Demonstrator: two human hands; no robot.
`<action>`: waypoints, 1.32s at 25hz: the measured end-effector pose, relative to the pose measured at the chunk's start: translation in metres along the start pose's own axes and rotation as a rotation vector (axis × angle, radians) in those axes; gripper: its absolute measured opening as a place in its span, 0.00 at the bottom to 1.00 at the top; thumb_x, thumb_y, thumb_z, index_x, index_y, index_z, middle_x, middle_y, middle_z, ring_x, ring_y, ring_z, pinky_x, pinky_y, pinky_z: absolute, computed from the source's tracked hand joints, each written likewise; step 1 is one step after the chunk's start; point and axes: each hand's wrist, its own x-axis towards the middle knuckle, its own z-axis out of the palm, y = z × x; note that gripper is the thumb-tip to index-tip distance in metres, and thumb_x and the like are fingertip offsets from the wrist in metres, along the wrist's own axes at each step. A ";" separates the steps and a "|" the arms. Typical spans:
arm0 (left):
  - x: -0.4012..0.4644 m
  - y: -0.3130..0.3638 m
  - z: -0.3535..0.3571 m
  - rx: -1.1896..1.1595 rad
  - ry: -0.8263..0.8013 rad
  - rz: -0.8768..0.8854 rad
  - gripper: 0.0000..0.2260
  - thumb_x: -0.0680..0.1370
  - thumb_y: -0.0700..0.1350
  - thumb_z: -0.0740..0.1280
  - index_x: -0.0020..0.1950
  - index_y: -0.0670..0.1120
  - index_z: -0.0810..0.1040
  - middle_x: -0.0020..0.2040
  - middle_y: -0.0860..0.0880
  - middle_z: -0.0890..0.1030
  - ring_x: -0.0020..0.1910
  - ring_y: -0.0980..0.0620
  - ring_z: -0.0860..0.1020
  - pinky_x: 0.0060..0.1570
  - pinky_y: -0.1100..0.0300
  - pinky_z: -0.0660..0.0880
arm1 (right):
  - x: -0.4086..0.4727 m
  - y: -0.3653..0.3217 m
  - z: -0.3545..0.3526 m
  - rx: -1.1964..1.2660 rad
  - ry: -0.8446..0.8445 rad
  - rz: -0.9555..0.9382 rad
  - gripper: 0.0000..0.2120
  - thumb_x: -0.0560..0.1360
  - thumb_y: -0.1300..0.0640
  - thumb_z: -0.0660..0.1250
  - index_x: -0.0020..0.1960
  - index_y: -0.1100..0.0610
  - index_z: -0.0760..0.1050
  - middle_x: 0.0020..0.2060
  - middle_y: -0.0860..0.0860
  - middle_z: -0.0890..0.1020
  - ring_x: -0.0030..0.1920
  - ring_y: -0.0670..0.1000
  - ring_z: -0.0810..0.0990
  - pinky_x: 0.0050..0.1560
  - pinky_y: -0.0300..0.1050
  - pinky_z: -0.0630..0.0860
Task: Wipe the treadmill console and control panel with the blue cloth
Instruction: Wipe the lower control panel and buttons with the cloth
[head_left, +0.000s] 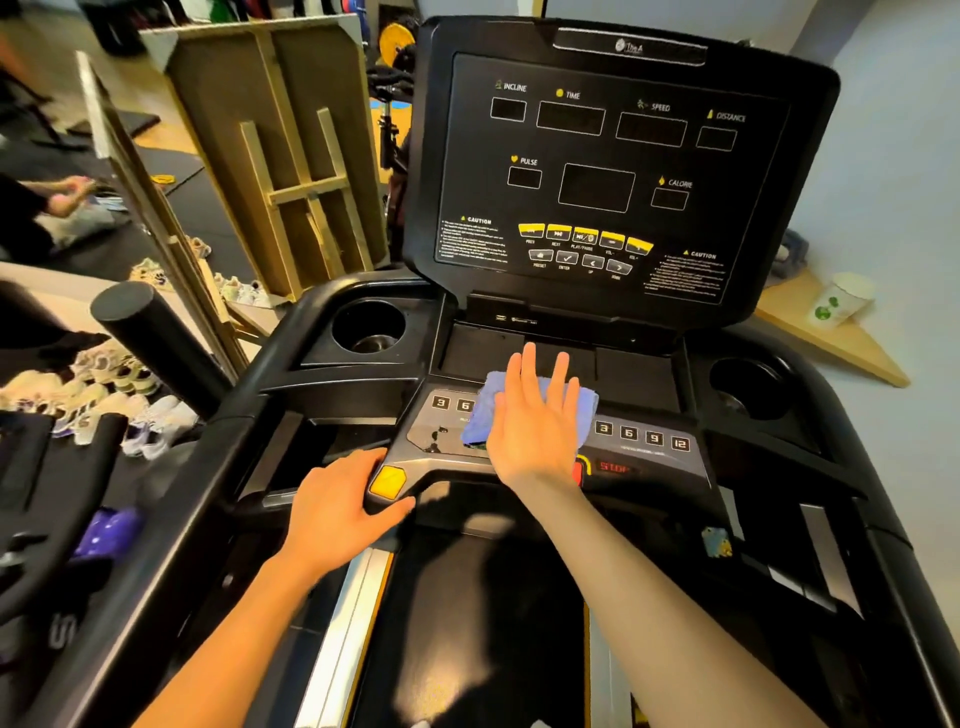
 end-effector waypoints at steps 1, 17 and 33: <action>0.000 0.000 0.000 0.009 0.006 0.004 0.29 0.70 0.70 0.65 0.63 0.54 0.76 0.51 0.56 0.83 0.46 0.56 0.81 0.44 0.58 0.77 | 0.000 -0.009 0.001 0.003 0.005 -0.027 0.31 0.84 0.47 0.52 0.82 0.55 0.45 0.81 0.55 0.44 0.79 0.65 0.38 0.78 0.62 0.45; 0.002 0.007 -0.006 -0.061 0.064 0.068 0.13 0.73 0.65 0.66 0.46 0.58 0.73 0.35 0.65 0.72 0.32 0.62 0.73 0.33 0.60 0.74 | -0.019 -0.082 0.025 -0.024 0.067 -0.389 0.30 0.83 0.43 0.44 0.81 0.56 0.51 0.82 0.53 0.50 0.79 0.65 0.41 0.77 0.61 0.40; 0.000 0.006 -0.005 -0.110 0.066 0.043 0.13 0.74 0.63 0.65 0.44 0.54 0.75 0.32 0.58 0.76 0.30 0.57 0.75 0.32 0.58 0.75 | -0.036 -0.052 0.030 -0.039 -0.010 -0.753 0.27 0.84 0.46 0.47 0.81 0.52 0.52 0.81 0.49 0.53 0.81 0.59 0.44 0.79 0.58 0.42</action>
